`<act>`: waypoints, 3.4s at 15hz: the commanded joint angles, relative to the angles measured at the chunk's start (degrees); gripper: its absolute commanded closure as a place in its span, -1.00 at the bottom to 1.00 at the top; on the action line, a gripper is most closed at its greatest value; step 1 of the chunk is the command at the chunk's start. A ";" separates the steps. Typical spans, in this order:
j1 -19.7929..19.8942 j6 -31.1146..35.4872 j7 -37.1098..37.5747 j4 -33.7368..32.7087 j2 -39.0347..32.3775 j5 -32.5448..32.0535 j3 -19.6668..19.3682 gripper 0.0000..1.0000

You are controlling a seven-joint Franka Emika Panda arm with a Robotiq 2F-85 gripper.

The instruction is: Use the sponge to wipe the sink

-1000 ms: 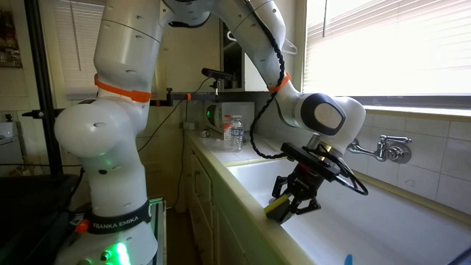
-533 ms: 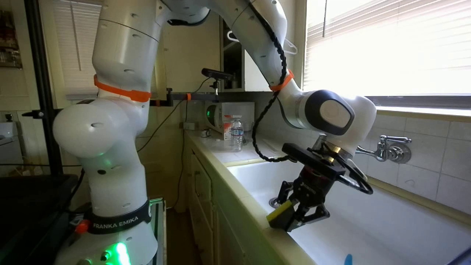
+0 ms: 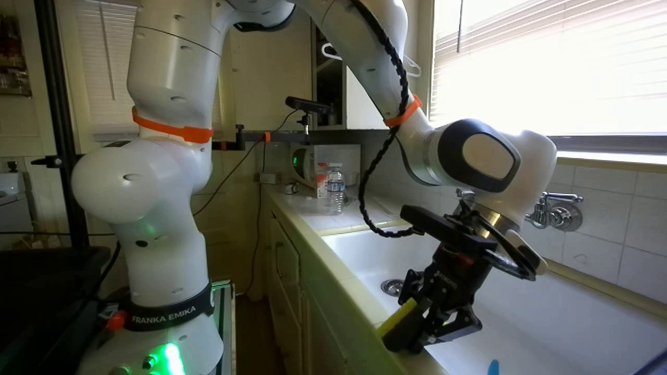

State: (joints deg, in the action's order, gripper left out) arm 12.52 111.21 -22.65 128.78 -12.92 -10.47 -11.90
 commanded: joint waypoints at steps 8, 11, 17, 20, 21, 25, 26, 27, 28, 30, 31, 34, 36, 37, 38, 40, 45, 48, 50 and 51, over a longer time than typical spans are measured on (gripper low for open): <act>-0.55 3.52 0.38 2.57 1.03 1.12 3.00 0.94; -2.56 4.33 -0.31 1.51 0.64 1.60 6.03 0.94; -6.40 5.34 -2.19 -0.75 -2.10 0.46 10.69 0.94; -6.32 4.58 -2.65 -0.16 -2.77 -0.12 10.47 0.94; -6.06 4.49 -2.65 0.09 -2.77 -0.41 10.14 0.94; -4.28 4.88 -2.08 1.26 -1.65 -1.51 7.52 0.94; -3.64 5.21 -2.10 1.42 -1.60 -1.80 6.70 0.94; -3.15 5.06 -1.92 1.48 -1.31 -2.05 5.98 0.94; -2.58 5.23 -1.93 1.51 -1.30 -2.22 5.24 0.94; -1.53 5.42 -1.87 0.90 -1.72 -2.32 4.00 0.94; -1.12 5.51 -1.63 0.39 -2.05 -2.57 3.43 0.94; 0.05 5.34 -1.46 -0.51 -1.99 -2.97 2.07 0.94; 0.73 5.22 -1.09 -0.91 -1.81 -3.74 1.07 0.94; 0.94 4.95 -0.73 -1.20 -1.81 -4.44 0.58 0.94; 1.16 4.93 -0.48 -1.52 -1.96 -4.93 0.18 0.94; 1.64 5.07 -0.14 -2.15 -2.34 -5.71 -0.49 0.94; 2.42 5.37 0.82 -2.84 -2.36 -6.40 -1.43 0.94; 1.73 6.74 2.38 -2.71 -0.89 -5.83 -0.77 0.94; 0.65 9.70 5.25 -2.77 -0.08 -7.05 -0.37 0.94; 0.29 11.58 6.46 -3.09 -0.10 -7.47 -0.19 0.94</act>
State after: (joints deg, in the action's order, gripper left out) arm 13.99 118.49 -20.63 125.02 -14.15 -15.27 -12.55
